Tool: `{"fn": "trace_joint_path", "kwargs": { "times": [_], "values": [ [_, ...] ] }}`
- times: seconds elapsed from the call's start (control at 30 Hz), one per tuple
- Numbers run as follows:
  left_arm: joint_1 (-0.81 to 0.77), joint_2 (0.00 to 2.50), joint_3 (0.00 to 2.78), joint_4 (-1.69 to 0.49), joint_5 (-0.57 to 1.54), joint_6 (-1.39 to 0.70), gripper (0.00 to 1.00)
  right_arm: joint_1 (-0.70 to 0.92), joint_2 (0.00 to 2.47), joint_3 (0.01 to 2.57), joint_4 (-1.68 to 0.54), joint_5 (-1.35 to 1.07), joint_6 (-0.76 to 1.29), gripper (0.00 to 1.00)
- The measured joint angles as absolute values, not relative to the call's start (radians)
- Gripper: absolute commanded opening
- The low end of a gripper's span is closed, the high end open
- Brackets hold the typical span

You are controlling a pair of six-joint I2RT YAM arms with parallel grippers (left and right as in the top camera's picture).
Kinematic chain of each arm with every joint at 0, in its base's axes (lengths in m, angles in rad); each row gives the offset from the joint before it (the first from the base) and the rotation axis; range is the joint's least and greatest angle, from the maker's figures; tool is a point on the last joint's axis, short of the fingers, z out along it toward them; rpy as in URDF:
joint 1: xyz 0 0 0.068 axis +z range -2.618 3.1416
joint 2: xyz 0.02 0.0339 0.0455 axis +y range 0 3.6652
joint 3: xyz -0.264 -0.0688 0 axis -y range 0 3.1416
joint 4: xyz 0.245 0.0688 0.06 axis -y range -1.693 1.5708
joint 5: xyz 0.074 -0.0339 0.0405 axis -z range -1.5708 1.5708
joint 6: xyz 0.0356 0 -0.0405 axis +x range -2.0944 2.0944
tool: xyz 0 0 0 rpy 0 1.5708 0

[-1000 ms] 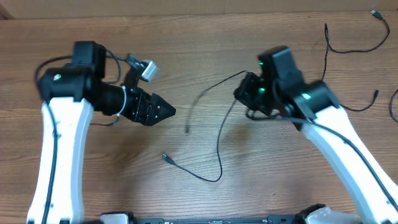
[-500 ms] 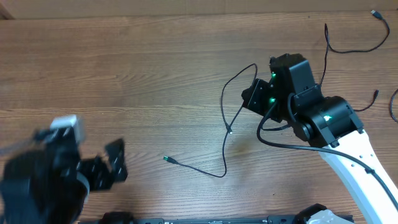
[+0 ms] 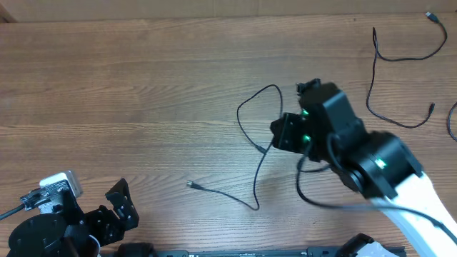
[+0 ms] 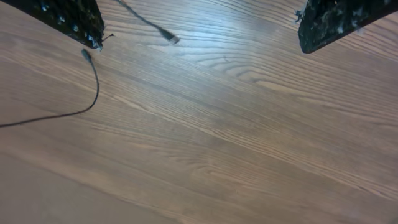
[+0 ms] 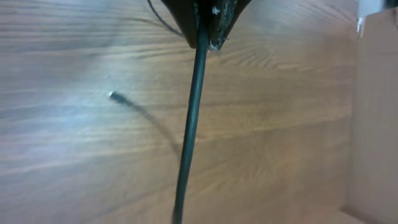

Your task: Untangle cables

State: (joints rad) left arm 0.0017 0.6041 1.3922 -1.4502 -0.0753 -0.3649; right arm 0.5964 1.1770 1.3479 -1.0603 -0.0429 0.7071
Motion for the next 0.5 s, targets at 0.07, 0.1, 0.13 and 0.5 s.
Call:
{"fn": "trace_joint_path", "kwargs": {
  "times": [0.07, 0.1, 0.13, 0.5],
  "values": [
    [0.002, 0.604, 1.392, -1.450, -0.068, -0.368, 1.00, 0.596, 1.134, 1.348, -1.066, -0.002, 0.679, 0.04],
    [0.002, 0.604, 1.392, -1.450, -0.065, -0.368, 1.00, 0.596, 1.113, 1.348, -1.065, 0.024, 0.659, 0.04],
    [0.002, 0.604, 1.392, -1.449, -0.064, -0.368, 1.00, 0.596, 1.098, 1.348, -1.063, 0.049, 0.644, 0.04],
    [0.002, 0.604, 1.391, -1.448, -0.056, -0.368, 1.00, 0.565, 1.112, 1.347, -0.732, 0.570, 0.342, 0.04]
  ]
}}
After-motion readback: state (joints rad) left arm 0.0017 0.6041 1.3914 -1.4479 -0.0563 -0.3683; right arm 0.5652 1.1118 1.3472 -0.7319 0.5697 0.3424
